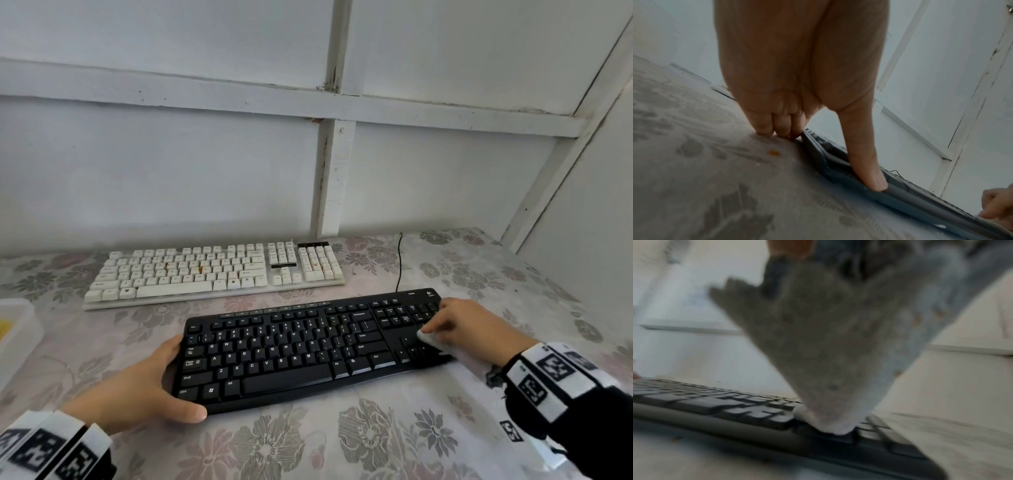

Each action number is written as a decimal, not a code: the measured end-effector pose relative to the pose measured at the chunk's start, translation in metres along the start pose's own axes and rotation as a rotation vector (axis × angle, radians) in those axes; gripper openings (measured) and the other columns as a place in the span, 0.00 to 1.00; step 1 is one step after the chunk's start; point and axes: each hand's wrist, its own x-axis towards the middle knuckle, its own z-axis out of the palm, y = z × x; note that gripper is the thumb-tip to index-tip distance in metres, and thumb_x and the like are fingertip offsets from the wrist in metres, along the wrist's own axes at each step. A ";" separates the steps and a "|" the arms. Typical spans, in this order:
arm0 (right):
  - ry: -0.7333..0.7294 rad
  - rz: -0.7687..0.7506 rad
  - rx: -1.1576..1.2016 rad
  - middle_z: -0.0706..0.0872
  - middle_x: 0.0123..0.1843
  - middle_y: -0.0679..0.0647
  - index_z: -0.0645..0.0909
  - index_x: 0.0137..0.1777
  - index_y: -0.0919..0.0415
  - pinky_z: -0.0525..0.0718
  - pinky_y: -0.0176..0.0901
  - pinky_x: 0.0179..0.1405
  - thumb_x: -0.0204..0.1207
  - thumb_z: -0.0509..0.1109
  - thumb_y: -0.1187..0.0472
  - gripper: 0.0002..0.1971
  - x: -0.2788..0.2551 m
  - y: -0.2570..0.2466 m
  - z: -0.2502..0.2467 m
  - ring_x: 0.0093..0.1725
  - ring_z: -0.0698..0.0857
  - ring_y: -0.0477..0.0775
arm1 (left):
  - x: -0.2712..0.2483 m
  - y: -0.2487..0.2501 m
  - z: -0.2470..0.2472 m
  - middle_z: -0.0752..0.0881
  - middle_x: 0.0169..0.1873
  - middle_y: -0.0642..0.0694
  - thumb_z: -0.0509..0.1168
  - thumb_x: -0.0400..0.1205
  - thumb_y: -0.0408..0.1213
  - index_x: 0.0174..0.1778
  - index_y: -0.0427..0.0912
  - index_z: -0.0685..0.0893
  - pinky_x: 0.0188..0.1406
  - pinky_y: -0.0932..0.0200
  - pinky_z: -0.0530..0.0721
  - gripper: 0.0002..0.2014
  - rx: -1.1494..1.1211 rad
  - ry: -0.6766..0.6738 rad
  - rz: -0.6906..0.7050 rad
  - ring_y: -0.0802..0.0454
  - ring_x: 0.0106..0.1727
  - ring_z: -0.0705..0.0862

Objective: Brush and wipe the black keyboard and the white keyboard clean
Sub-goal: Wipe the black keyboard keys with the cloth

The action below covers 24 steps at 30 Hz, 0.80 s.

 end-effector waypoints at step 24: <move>-0.054 -0.073 -0.001 0.73 0.40 0.39 0.88 0.55 0.48 0.70 0.24 0.34 0.78 0.68 0.54 0.10 0.002 -0.028 -0.001 0.39 0.73 0.35 | 0.001 -0.001 -0.002 0.76 0.62 0.65 0.88 0.39 0.42 0.77 0.56 0.59 0.73 0.51 0.71 0.68 0.031 0.010 -0.033 0.57 0.65 0.77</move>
